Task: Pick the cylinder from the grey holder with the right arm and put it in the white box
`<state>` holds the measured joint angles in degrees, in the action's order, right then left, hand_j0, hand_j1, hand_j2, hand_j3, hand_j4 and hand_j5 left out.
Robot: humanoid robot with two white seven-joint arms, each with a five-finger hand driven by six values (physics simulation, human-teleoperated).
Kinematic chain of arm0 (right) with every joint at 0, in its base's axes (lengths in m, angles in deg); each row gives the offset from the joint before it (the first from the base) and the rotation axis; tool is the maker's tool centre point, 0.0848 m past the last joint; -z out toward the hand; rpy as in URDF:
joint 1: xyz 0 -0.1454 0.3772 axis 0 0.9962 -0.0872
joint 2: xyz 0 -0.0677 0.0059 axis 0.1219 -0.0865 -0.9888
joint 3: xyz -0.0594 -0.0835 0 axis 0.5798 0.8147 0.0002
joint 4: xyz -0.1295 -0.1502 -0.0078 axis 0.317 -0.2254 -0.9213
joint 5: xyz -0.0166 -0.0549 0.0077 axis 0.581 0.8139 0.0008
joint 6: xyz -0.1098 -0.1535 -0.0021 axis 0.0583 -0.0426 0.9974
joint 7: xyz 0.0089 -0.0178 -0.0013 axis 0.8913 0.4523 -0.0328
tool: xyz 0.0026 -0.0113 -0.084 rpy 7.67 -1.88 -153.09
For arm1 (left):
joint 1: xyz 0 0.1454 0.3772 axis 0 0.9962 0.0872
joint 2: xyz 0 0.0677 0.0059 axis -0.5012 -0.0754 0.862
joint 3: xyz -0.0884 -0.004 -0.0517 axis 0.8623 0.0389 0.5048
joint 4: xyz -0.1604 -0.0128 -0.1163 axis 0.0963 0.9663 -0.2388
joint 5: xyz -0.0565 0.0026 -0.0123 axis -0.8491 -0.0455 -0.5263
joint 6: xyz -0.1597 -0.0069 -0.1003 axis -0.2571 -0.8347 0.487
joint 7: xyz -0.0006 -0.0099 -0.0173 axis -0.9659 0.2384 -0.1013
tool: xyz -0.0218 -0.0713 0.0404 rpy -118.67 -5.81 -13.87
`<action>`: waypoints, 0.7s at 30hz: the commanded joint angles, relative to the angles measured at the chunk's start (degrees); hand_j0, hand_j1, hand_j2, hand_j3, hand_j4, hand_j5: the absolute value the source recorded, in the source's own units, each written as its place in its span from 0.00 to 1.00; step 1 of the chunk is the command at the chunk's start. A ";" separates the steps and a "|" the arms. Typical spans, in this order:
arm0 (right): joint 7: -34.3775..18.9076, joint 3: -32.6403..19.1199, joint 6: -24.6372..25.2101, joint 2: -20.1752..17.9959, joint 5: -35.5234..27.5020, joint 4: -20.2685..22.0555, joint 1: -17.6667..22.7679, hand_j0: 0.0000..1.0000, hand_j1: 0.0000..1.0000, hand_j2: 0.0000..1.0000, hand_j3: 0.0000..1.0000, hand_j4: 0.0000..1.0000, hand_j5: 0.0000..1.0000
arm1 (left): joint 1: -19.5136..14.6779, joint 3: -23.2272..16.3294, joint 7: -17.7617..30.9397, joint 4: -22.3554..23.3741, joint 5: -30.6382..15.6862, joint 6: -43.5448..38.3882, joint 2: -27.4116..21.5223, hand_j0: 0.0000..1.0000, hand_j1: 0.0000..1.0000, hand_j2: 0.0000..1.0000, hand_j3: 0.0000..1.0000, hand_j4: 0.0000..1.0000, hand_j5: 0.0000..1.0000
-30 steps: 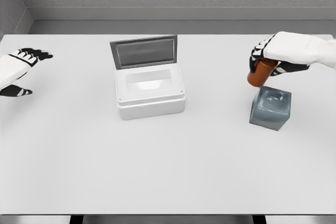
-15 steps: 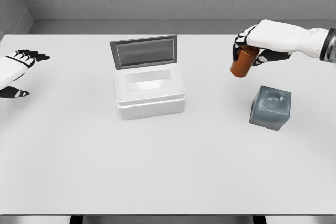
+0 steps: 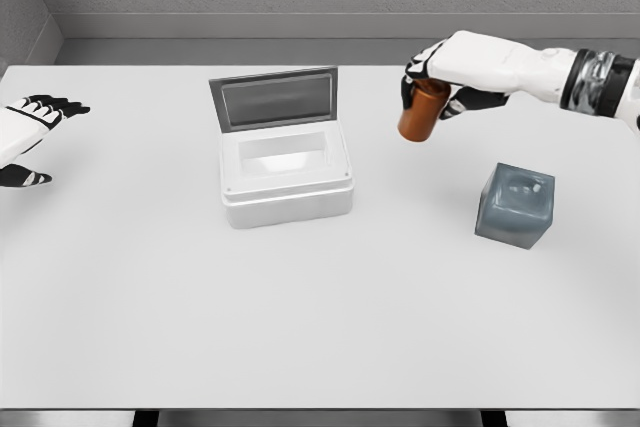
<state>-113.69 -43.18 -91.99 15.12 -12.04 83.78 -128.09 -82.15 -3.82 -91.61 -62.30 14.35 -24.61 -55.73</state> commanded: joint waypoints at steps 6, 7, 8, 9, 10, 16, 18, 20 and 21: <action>0.05 0.17 0.17 3.01 0.84 -0.73 -0.53 0.41 0.41 0.41 0.41 0.41 0.41 | 0.00 0.05 -0.03 -0.01 -0.28 0.01 -0.08 1.00 1.00 1.00 1.00 1.00 1.00; 0.05 0.35 0.17 3.54 0.84 -0.99 -0.62 0.41 0.41 0.41 0.41 0.41 0.41 | 0.00 0.05 -0.03 -0.01 -0.37 0.01 -0.08 1.00 1.00 1.00 1.00 1.00 1.00; 0.05 0.35 0.17 4.33 1.10 -1.61 -0.97 0.41 0.41 0.41 0.41 0.41 0.41 | 0.00 0.05 -0.03 -0.01 -0.28 0.01 0.01 1.00 1.00 1.00 1.00 1.00 1.00; 0.05 0.44 0.17 4.59 1.63 -1.61 -1.14 0.41 0.41 0.41 0.41 0.41 0.41 | 0.00 0.05 -0.03 -0.01 -0.28 0.01 -0.08 1.00 1.00 1.00 1.00 1.00 1.00; 0.05 0.44 0.17 5.56 1.80 -1.78 -1.14 0.41 0.41 0.41 0.41 0.41 0.41 | 0.00 0.05 -0.03 -0.01 -0.28 0.01 0.01 1.00 1.00 1.00 1.00 1.00 1.00; 0.05 1.31 0.97 8.63 3.56 -2.66 -1.67 0.41 0.41 0.41 0.41 0.41 0.41 | 0.00 0.05 -0.03 -0.01 -0.37 0.01 0.01 1.00 1.00 1.00 1.00 1.00 1.00; 0.05 1.84 0.97 9.60 4.62 -3.72 -1.93 0.41 0.41 0.41 0.41 0.41 0.41 | 0.00 0.05 -0.03 -0.01 -0.37 0.01 0.01 1.00 1.00 1.00 1.00 1.00 1.00; 0.05 2.19 0.97 9.95 4.62 -3.81 -2.20 0.41 0.41 0.41 0.41 0.41 0.41 | 0.00 0.05 -0.03 0.08 -0.37 0.01 -0.08 1.00 1.00 1.00 1.00 1.00 1.00; 0.05 2.46 0.97 10.57 4.70 -3.81 -2.29 0.41 0.41 0.41 0.41 0.41 0.41 | 0.00 0.05 -0.03 0.34 -0.37 0.01 -0.08 1.00 1.00 1.00 1.00 1.00 1.00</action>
<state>-113.67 -41.13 -91.20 24.81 -7.35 80.26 -130.46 -82.15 -3.82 -91.61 -62.15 14.34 -24.61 -55.69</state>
